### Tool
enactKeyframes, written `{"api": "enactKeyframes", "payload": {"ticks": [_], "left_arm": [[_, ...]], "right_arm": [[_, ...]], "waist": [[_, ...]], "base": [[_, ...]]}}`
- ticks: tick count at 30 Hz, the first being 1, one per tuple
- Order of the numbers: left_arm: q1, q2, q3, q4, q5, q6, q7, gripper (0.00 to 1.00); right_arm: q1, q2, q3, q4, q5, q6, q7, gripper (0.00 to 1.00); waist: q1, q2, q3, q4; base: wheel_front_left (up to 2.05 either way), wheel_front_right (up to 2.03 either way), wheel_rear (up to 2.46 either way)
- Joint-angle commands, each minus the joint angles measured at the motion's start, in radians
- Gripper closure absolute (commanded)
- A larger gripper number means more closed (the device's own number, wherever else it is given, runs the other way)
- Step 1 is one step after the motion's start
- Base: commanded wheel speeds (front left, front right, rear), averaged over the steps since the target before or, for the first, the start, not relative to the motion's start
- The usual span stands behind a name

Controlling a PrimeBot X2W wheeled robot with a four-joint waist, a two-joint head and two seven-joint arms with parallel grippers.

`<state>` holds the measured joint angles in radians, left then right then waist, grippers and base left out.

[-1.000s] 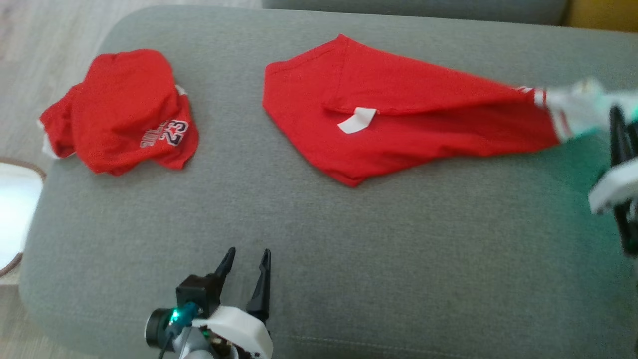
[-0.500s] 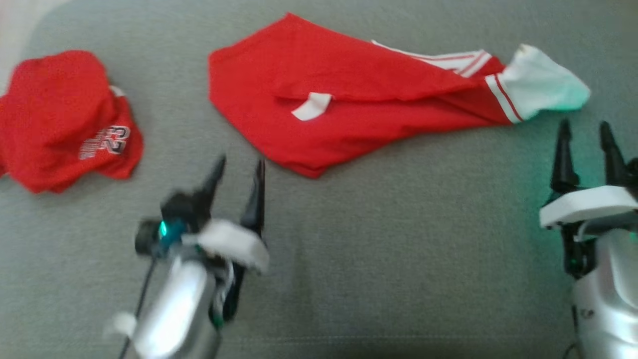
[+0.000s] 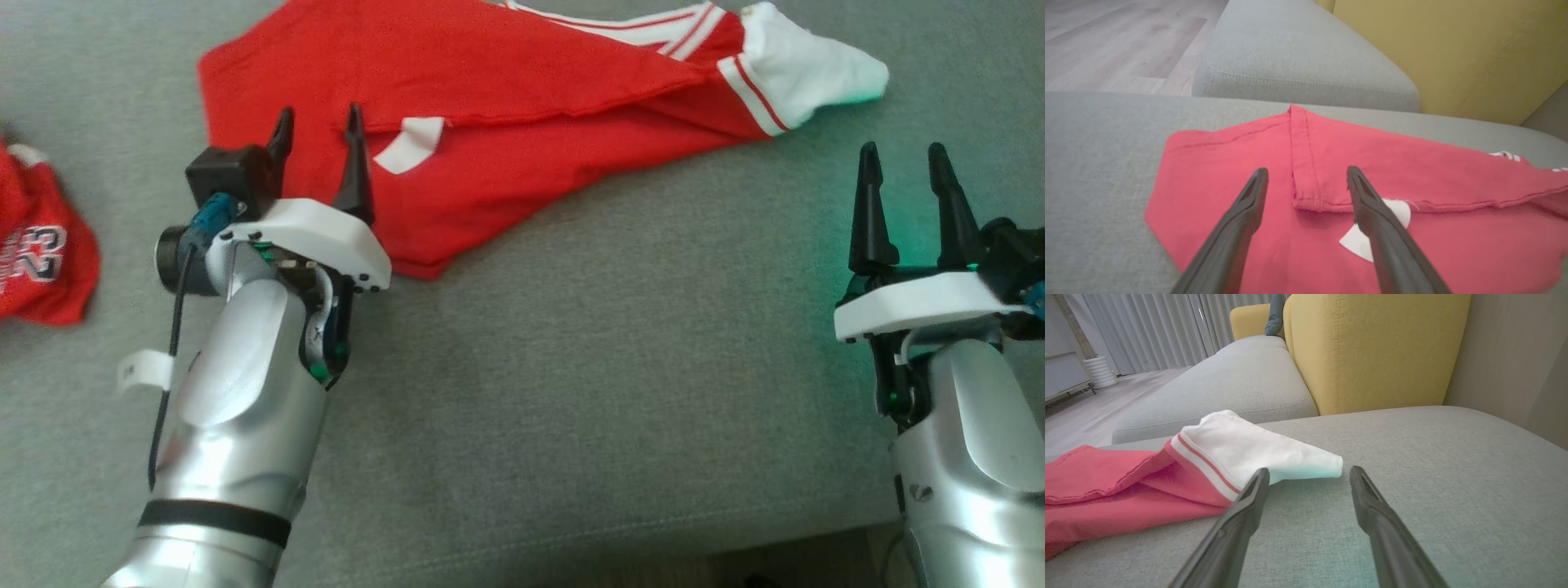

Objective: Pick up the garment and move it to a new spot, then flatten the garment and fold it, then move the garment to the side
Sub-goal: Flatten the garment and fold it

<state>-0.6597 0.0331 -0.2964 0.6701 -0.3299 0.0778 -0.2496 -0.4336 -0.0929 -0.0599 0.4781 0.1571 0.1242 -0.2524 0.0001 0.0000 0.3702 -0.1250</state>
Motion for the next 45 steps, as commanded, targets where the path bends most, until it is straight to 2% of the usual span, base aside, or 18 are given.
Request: {"api": "enactKeyframes", "payload": {"ticks": [1, 5, 8, 15, 16, 17, 18, 19, 23, 26, 29, 36, 40, 44, 45], "left_arm": [[-0.030, 0.017, 0.036, -0.015, -0.001, -0.001, -0.012, 0.00], [-0.052, 0.017, 0.046, 0.047, -0.012, -0.009, -0.012, 0.00], [-0.064, 0.017, 0.032, 0.081, 0.022, -0.020, -0.012, 0.00], [-0.077, 0.017, 0.058, 0.079, 0.032, -0.023, -0.012, 0.00], [-0.078, 0.017, 0.059, 0.079, 0.033, -0.024, -0.012, 0.15], [-0.080, 0.017, 0.059, 0.079, 0.034, -0.024, -0.012, 0.51], [-0.081, 0.017, 0.060, 0.079, 0.035, -0.023, -0.012, 0.82], [-0.082, 0.017, 0.062, 0.079, 0.035, -0.022, -0.012, 1.00], [-0.076, 0.017, 0.066, 0.067, 0.042, -0.023, -0.012, 1.00], [-0.037, 0.017, 0.080, -0.013, 0.038, -0.020, -0.012, 1.00], [0.045, 0.017, 0.072, -0.127, 0.021, -0.019, -0.012, 1.00], [0.305, 0.017, 0.026, -0.328, -0.016, 0.023, -0.012, 1.00], [0.426, 0.017, 0.012, -0.372, -0.030, 0.048, -0.012, 1.00], [0.500, 0.017, 0.004, -0.346, -0.048, 0.061, -0.012, 1.00], [0.511, 0.017, 0.005, -0.332, -0.055, 0.065, -0.012, 0.82]], "right_arm": [[-0.020, 0.008, 0.023, -0.033, 0.004, 0.007, -0.009, 0.00], [-0.022, 0.010, 0.018, -0.037, 0.006, 0.007, -0.009, 0.00], [-0.024, 0.011, 0.012, -0.039, 0.007, 0.007, -0.009, 0.00], [-0.029, 0.013, 0.012, -0.039, 0.010, 0.007, -0.009, 0.00], [-0.029, 0.013, 0.012, -0.038, 0.010, 0.007, -0.009, 0.00], [-0.029, 0.014, 0.012, -0.037, 0.011, 0.007, -0.009, 0.00], [-0.029, 0.014, 0.012, -0.035, 0.011, 0.007, -0.009, 0.00], [-0.030, 0.015, 0.011, -0.033, 0.013, 0.007, -0.009, 0.00], [-0.026, 0.019, 0.004, -0.027, 0.020, 0.007, -0.009, 0.00], [-0.010, 0.021, -0.007, -0.017, 0.026, 0.007, -0.009, 0.00], [0.019, 0.022, -0.019, -0.004, 0.028, 0.007, -0.009, 0.00], [0.079, 0.023, -0.037, 0.024, 0.025, 0.007, -0.009, 0.00], [0.094, 0.025, -0.035, 0.035, 0.022, 0.007, -0.009, 0.00], [0.106, 0.027, -0.019, 0.046, 0.020, 0.007, -0.009, 0.00], [0.108, 0.026, -0.012, 0.050, 0.020, 0.007, -0.009, 0.00]], "waist": [[-0.0001, 0.0000, 0.018, -0.021], [-0.0001, 0.0000, 0.032, -0.038], [-0.0001, 0.0000, 0.039, -0.048], [-0.0001, 0.0000, 0.047, -0.061], [-0.0001, 0.0000, 0.047, -0.063], [-0.0001, 0.0000, 0.047, -0.064], [-0.0001, 0.0000, 0.046, -0.065], [-0.0001, 0.0000, 0.046, -0.065], [-0.0001, 0.0000, 0.026, -0.059], [-0.0001, 0.0000, -0.011, -0.040], [-0.0001, 0.0000, -0.067, -0.005], [-0.0001, 0.0000, -0.184, 0.070], [-0.0001, 0.0000, -0.220, 0.087], [-0.0001, 0.0000, -0.238, 0.092], [-0.0001, 0.0000, -0.240, 0.093]], "base": [[0.00, 0.00, 0.00], [0.00, 0.00, 0.00], [0.00, 0.00, 0.00], [0.00, 0.00, 0.00], [0.00, 0.00, 0.00], [0.00, 0.00, 0.00], [0.00, 0.00, 0.00], [0.00, 0.00, 0.00], [0.00, 0.00, 0.00], [0.00, 0.00, 0.00], [0.00, 0.00, 0.00], [0.00, 0.00, 0.00], [0.00, 0.00, 0.00], [0.00, 0.00, 0.00], [0.00, 0.00, 0.00]]}}
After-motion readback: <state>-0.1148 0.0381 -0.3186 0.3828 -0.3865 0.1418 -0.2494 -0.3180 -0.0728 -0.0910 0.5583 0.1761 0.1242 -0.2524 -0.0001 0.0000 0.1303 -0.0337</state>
